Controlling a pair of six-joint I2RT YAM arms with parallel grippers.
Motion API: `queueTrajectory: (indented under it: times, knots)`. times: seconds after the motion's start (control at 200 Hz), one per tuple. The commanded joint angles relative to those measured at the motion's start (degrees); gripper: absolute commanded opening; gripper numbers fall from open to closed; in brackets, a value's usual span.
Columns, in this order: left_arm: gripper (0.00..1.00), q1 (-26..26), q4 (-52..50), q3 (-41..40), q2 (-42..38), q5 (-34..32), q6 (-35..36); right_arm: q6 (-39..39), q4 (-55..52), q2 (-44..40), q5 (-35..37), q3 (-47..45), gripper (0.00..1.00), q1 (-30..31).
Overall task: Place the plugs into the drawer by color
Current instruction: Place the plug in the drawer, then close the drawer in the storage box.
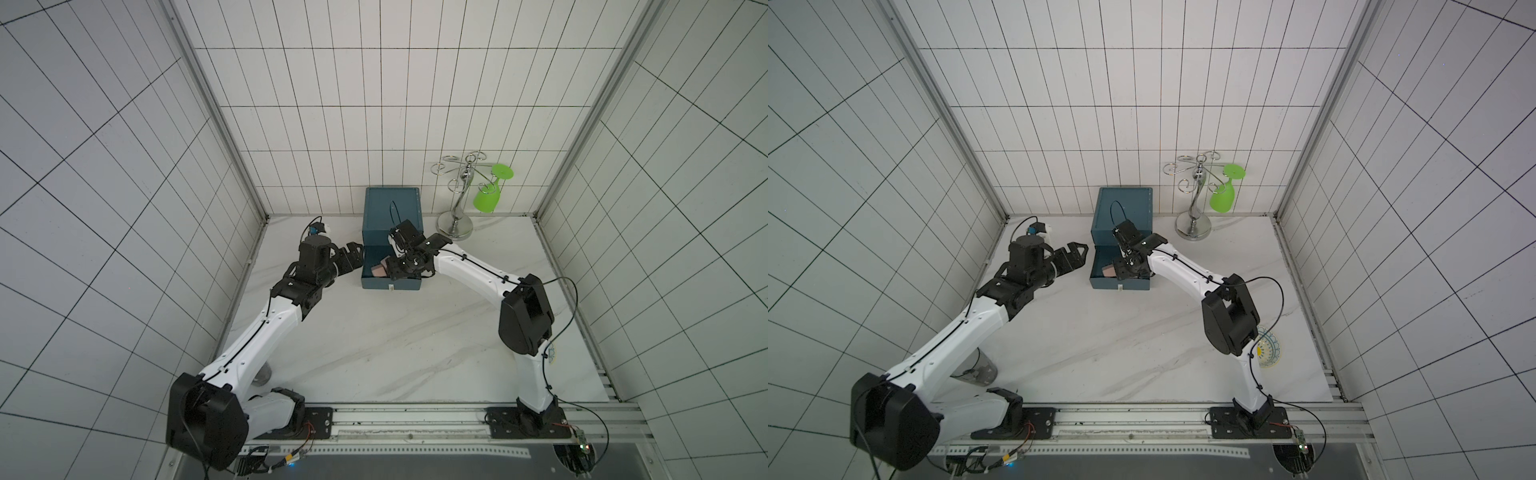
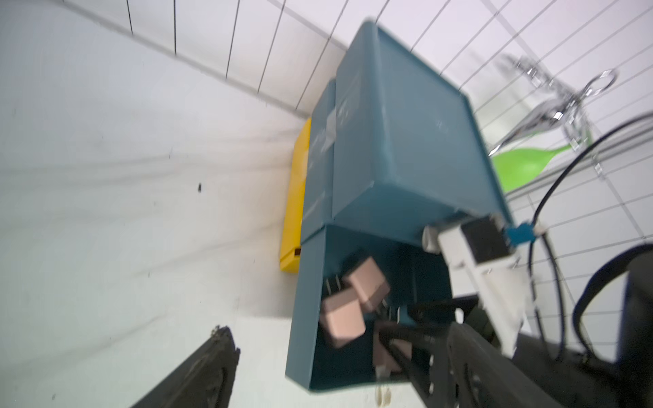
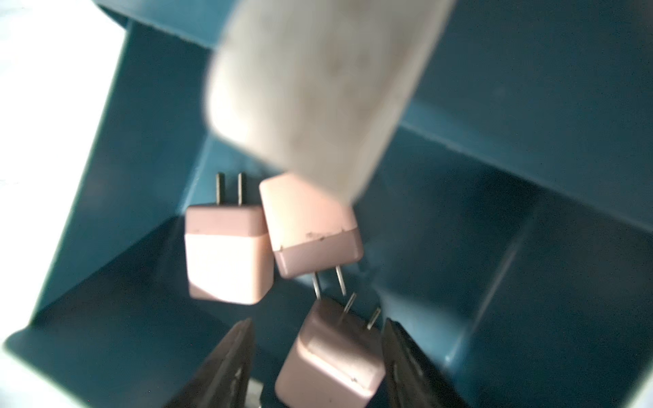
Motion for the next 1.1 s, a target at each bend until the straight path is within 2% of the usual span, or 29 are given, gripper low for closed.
queueTrajectory:
  times: [0.0, 0.185, 0.31, 0.355, 0.43, 0.485, 0.565, 0.675, 0.78, 0.85, 0.905, 1.094]
  knots:
    - [0.96, 0.71, 0.99, 7.8, 6.03, 1.02, 5.27, 0.85, 2.52, -9.87, -3.32, -4.81, 0.59, -0.53]
    - [0.93, 0.99, 0.66, 20.16, 19.18, 2.82, 8.73, 2.97, 10.18, -22.83, -10.11, -20.16, 0.58, 0.67]
    - [0.83, 0.95, -7.63, 32.58, 29.62, 1.7, 12.14, 5.99, 23.42, -27.28, -21.62, -31.75, 0.57, 1.97]
    - [0.78, 1.23, -11.43, 37.46, 33.17, 0.63, 13.79, 4.78, 24.53, -27.08, -22.53, -32.45, 0.56, 3.32]
    - [0.71, 1.87, -17.09, 43.47, 37.56, -0.88, 13.18, 1.86, 22.04, -24.86, -20.21, -30.78, 0.56, 4.84]
    - [0.65, 2.09, -17.28, 44.78, 39.03, 2.48, 14.08, 1.19, 21.72, -22.76, -21.11, -29.56, 0.55, 4.9]
    - [0.58, 2.01, -17.37, 44.18, 39.56, 2.07, 14.4, 1.1, 21.81, -19.46, -21.45, -27.79, 0.54, 4.66]
    - [0.51, 2.09, -16.66, 41.0, 39.21, 0.95, 14.53, -0.05, 21.01, -15.22, -17.96, -25.4, 0.53, 3.85]
    - [0.32, 2.17, -18.03, 39.98, 40.28, 3.56, 14.54, -2.46, 18.71, -11.82, -10.59, -21.55, 0.51, 2.9]
    - [0.29, 2.09, -18.69, 39.67, 40.73, 5.03, 14.84, -3.12, 20.82, -10.62, -5.78, -20.9, 0.51, 2.85]
    - [0.17, 2.09, -18.96, 39.17, 40.99, 5.54, 15.3, -3.91, 21.54, -9.23, -3.74, -19.56, 0.5, 3.11]
    - [0.15, 2.09, -21.05, 38.75, 42.37, 6.24, 15.69, -6.66, 22.48, -4.51, 6.32, -14.26, 0.5, 3.74]
